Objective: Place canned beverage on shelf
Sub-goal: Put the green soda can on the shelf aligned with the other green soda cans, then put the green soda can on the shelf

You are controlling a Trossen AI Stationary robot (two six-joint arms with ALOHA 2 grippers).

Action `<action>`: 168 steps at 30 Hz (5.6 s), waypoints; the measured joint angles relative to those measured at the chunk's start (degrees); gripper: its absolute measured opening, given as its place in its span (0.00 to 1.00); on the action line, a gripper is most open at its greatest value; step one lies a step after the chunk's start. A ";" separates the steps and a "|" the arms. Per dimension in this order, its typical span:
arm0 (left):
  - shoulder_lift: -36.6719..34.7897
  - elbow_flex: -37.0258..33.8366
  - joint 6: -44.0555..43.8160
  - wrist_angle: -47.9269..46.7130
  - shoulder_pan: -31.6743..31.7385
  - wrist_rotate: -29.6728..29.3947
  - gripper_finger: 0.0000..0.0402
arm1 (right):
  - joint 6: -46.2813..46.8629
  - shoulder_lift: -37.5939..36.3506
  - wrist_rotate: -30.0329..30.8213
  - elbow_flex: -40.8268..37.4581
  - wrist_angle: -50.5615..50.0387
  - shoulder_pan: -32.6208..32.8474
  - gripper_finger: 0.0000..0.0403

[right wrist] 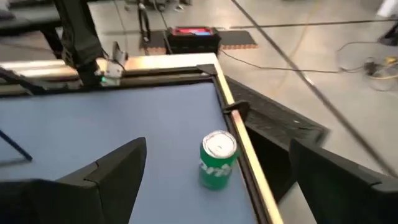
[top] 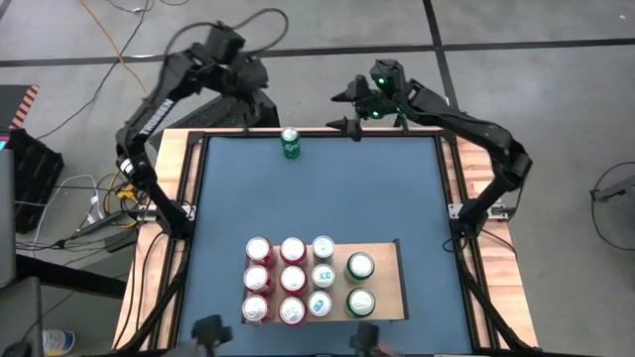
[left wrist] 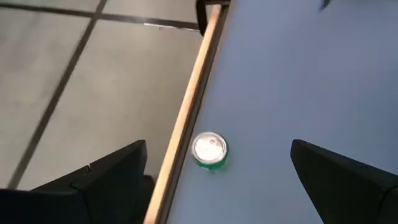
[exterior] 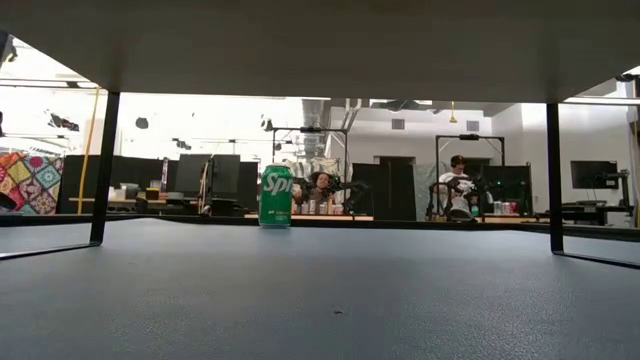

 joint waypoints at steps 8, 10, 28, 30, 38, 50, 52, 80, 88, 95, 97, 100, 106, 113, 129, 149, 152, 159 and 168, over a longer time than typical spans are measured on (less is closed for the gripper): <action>-3.76 3.86 -3.53 -6.62 1.70 -2.62 0.96 | 0.47 12.15 -3.17 -0.07 13.15 1.59 0.92; -4.34 3.76 -4.94 -9.11 2.30 -2.87 0.96 | 0.18 14.54 -1.90 -0.07 16.46 2.66 0.91; -6.47 3.76 -7.99 -13.26 2.56 -1.77 0.96 | 2.96 26.69 19.26 -0.11 24.26 8.43 0.89; -6.47 3.76 -8.17 -13.26 2.56 -1.77 0.96 | 3.86 26.47 20.19 -0.02 25.51 8.62 0.89; -6.47 3.76 -9.06 -14.72 2.54 -1.42 0.96 | 10.54 26.39 19.93 -0.04 25.39 9.65 0.89; -6.47 3.74 -8.58 -16.02 2.54 -1.44 0.96 | 11.74 26.46 21.14 -3.91 28.37 11.12 0.89; -6.47 3.72 -8.58 -16.34 2.54 -1.44 0.96 | 12.51 26.46 21.57 -5.67 30.25 10.13 0.89; -6.44 3.72 -9.06 -16.62 1.67 -1.48 0.96 | 11.91 26.50 21.95 -15.28 40.77 10.02 0.89; -6.42 3.72 -8.73 -16.93 1.18 -1.48 0.96 | 13.56 26.50 21.73 -15.86 42.42 8.34 0.89; -6.42 3.72 -8.82 -16.93 1.18 -1.46 0.96 | 14.17 26.50 19.56 -14.32 39.64 7.20 0.89; -6.42 3.72 -8.82 -16.93 1.18 -1.46 0.96 | 13.39 26.50 18.54 -14.32 40.06 7.24 0.89; -6.42 3.72 -8.84 -16.94 1.18 -1.46 0.96 | 12.80 26.50 17.55 -14.30 40.93 7.29 0.89; -6.42 3.70 -9.03 -16.98 1.18 -1.46 0.96 | 13.13 26.50 17.44 -13.28 40.22 7.27 0.89; -6.42 3.70 -9.02 -16.97 1.18 -1.46 0.96 | 11.82 26.50 17.02 -13.16 40.38 7.82 0.89; -6.40 3.70 -8.58 -16.97 1.18 -1.46 0.96 | 3.47 26.57 14.81 -9.14 22.44 6.90 0.89; -6.40 3.70 -8.56 -17.86 1.20 -1.42 0.96 | -1.09 39.50 9.08 17.28 2.60 6.29 0.86; -6.40 3.68 -8.53 -18.12 1.20 -1.36 0.96 | -0.40 42.23 8.99 20.00 -2.00 5.82 0.86; -6.40 3.68 -7.66 -17.94 1.20 -1.32 0.96 | -1.79 43.81 9.07 20.35 -3.80 5.86 0.86; -6.44 -6.10 -6.36 -11.82 2.40 -1.31 0.96 | -3.86 42.29 6.29 21.93 -9.70 5.81 0.86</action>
